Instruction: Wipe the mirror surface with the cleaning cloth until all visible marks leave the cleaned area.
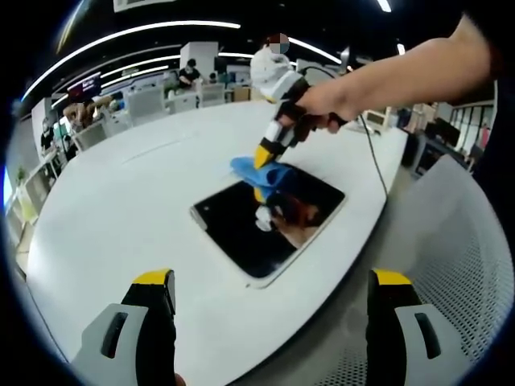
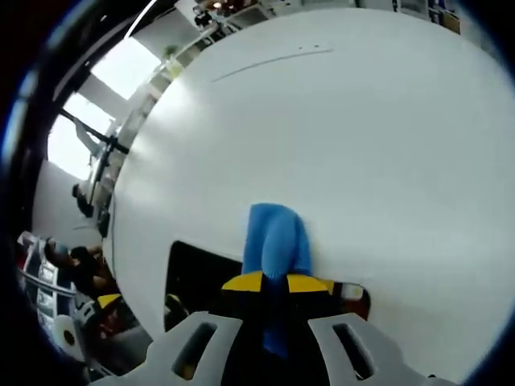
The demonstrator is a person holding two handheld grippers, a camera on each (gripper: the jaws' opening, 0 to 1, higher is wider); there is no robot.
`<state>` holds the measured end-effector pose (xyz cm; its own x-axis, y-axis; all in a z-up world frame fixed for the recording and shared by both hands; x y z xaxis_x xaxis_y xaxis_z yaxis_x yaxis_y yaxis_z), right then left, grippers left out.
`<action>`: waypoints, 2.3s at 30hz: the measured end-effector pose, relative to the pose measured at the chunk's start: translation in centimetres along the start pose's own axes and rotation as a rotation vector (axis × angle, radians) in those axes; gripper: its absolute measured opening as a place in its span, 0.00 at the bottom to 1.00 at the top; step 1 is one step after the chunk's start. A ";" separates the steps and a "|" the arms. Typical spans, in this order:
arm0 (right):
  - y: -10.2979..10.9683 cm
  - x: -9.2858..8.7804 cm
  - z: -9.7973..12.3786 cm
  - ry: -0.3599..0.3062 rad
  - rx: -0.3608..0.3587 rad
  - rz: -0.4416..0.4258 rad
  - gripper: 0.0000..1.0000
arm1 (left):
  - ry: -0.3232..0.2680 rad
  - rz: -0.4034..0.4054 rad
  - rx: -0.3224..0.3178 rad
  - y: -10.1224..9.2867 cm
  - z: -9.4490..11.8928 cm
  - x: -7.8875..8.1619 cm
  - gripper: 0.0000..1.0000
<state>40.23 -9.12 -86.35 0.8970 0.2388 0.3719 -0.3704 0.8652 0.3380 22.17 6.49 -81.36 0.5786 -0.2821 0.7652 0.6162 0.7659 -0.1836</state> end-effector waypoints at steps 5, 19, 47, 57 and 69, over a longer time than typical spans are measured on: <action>0.0 0.0 0.0 -0.011 -0.008 0.005 0.03 | -0.001 0.000 0.002 0.0 0.0 0.0 1.00; 0.9 -2.2 0.9 -0.036 -0.014 -0.010 0.03 | 0.002 -0.003 0.004 0.1 0.0 0.0 1.00; 3.2 -7.6 2.2 -0.047 0.023 -0.009 0.03 | -0.001 -0.006 0.016 0.4 0.0 0.0 1.00; 3.9 -9.4 2.6 -0.045 0.041 -0.013 0.03 | 0.001 -0.009 0.020 0.4 0.1 -0.1 1.00; 4.7 -11.1 3.4 -0.042 0.057 -0.026 0.03 | 0.008 -0.016 0.022 0.4 0.0 -0.2 1.00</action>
<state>27.73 -9.25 -85.95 0.8961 0.1969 0.3978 -0.3614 0.8439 0.3965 22.26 6.87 -81.58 0.5729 -0.2994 0.7630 0.6139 0.7736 -0.1573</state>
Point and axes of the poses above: the point that each gripper's makers call its tool centre point, and the gripper's own axes: z roughly backward along the fingers, y roughly to its left, x roughly out of its top, the point moved 1 cm from there along z, roughly backward along the fingers, and after that the axes turned 8 degrees about z, right-handed, at the moved point
